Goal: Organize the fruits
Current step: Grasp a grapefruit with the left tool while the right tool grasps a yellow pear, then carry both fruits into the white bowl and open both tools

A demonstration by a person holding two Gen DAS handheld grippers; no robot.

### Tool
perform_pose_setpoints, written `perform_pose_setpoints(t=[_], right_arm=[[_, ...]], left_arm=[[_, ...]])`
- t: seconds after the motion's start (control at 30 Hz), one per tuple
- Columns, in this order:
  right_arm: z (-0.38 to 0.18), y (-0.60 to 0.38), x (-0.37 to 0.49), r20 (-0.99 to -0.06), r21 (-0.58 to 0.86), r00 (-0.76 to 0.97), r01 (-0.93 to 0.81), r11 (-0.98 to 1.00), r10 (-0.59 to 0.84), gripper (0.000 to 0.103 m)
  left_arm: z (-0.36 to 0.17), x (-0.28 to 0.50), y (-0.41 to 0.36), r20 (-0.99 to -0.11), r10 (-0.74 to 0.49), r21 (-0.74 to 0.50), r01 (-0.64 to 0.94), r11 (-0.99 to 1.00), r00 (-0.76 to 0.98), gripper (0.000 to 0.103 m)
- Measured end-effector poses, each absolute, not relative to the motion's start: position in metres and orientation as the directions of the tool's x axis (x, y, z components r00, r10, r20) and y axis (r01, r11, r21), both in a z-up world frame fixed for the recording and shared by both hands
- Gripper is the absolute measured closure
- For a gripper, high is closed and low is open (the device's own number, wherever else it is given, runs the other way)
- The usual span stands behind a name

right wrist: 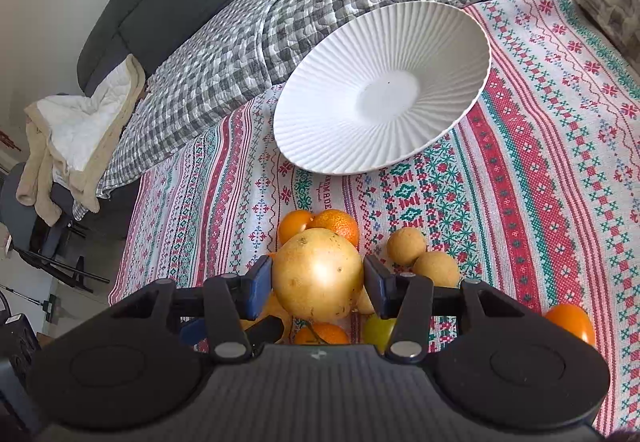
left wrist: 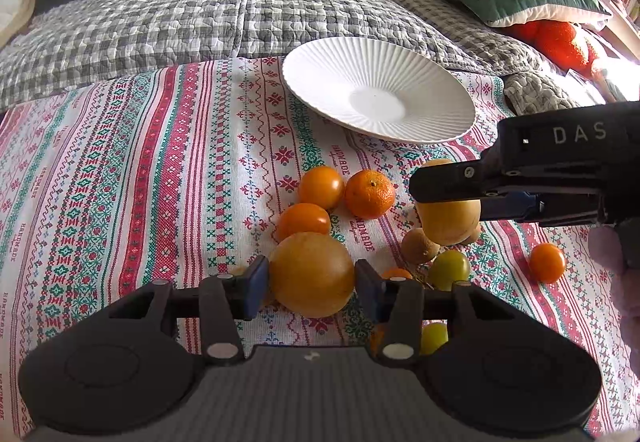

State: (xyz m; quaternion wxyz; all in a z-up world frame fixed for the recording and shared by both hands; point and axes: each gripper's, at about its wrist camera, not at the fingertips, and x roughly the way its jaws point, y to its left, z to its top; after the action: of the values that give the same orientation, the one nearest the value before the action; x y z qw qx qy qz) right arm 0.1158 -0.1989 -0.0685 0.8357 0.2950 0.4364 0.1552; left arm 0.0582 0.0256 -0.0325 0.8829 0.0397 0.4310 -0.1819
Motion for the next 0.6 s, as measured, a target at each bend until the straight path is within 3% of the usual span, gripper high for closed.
perform_pose_setpoints(t=[0.37,0.6], right_arm=[[-0.061,-0.220,0.111,-0.625,0.635,0.615,0.041,0.771,0.482,0.058],[-0.054,-0.238,0.110,-0.592,0.652,0.671,0.073,0.755,0.447,0.058]], left_arm=[[-0.017,0.057,0.043,-0.731,-0.348,-0.202,0.300,0.932,0.587,0.061],[0.004,0.060,0.021,-0.697,-0.356,-0.158,0.351,0.923,0.622,0.061]])
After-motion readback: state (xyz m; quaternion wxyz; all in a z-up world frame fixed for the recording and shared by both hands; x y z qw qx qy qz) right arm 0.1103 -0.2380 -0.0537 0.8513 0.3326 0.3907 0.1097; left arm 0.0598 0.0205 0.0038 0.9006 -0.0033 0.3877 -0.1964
